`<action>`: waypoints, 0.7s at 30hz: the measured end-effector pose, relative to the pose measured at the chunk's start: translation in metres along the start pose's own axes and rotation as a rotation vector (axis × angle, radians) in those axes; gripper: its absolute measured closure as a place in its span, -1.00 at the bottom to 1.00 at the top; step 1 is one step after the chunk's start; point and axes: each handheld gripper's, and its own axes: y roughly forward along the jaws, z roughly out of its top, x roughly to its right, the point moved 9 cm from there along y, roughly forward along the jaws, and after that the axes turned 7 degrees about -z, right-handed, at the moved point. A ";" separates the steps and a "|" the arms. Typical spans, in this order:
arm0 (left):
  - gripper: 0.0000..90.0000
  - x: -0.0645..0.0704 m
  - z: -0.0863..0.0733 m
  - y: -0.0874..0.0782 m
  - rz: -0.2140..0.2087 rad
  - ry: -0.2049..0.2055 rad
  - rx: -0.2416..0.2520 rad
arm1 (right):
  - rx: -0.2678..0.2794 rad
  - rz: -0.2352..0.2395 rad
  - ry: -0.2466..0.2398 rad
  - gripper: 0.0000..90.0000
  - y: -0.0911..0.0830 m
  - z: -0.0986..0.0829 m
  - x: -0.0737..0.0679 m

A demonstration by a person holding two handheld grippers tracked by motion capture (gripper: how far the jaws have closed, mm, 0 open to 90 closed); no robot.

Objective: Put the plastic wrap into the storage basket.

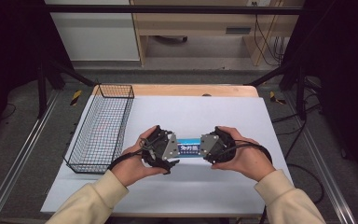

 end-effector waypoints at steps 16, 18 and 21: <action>-0.44 0.001 -0.004 0.003 -0.017 0.033 -0.097 | -0.010 -0.009 -0.060 -0.34 -0.008 0.014 0.001; -0.37 0.002 -0.004 0.001 -0.011 0.039 -0.100 | -0.010 -0.010 -0.057 -0.34 -0.008 0.014 0.001; -0.36 0.002 -0.004 0.001 -0.001 0.040 -0.101 | -0.003 -0.002 -0.055 -0.34 -0.007 0.014 0.001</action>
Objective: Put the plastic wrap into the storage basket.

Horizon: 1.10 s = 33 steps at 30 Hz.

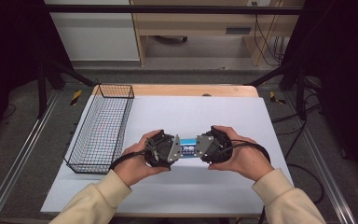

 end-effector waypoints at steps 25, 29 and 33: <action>-0.35 -0.003 -0.020 -0.013 0.065 -0.039 -0.001 | -0.054 -0.122 0.071 -0.81 -0.009 -0.041 0.014; -0.34 -0.002 -0.025 -0.016 0.068 -0.050 -0.010 | -0.074 -0.162 0.136 -0.80 -0.012 -0.060 0.015; -0.34 -0.002 -0.032 -0.019 0.075 -0.056 -0.014 | -0.078 -0.187 0.217 -0.79 -0.013 -0.075 0.017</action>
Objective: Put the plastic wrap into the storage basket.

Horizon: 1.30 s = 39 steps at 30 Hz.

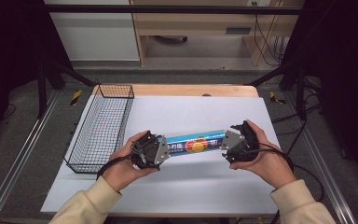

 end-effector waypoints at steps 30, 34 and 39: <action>-0.33 -0.034 -0.026 -0.042 0.093 -0.169 0.056 | 0.022 -0.184 0.745 -0.71 0.030 -0.054 -0.022; -0.33 -0.036 -0.026 -0.046 0.093 -0.186 0.060 | -0.005 -0.187 0.748 -0.71 0.031 -0.062 -0.026; -0.32 -0.040 -0.026 -0.052 0.098 -0.185 0.049 | -0.013 -0.182 0.808 -0.71 0.029 -0.071 -0.029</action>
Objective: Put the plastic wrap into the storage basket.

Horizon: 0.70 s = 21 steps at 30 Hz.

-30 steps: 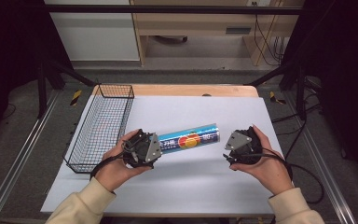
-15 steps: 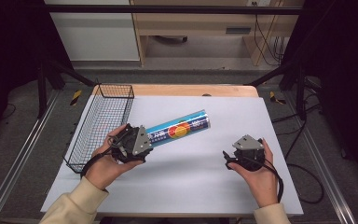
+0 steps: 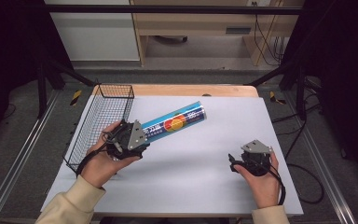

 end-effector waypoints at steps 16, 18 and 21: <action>-0.32 -0.017 -0.011 -0.017 0.039 -0.065 -0.031 | -0.017 -0.065 0.159 -0.82 0.001 -0.015 0.016; -0.32 -0.019 -0.013 -0.019 0.045 -0.070 -0.041 | -0.024 -0.058 0.165 -0.82 0.002 -0.016 0.016; -0.32 -0.022 -0.016 -0.022 0.049 -0.084 -0.055 | -0.024 -0.046 0.166 -0.82 0.002 -0.016 0.015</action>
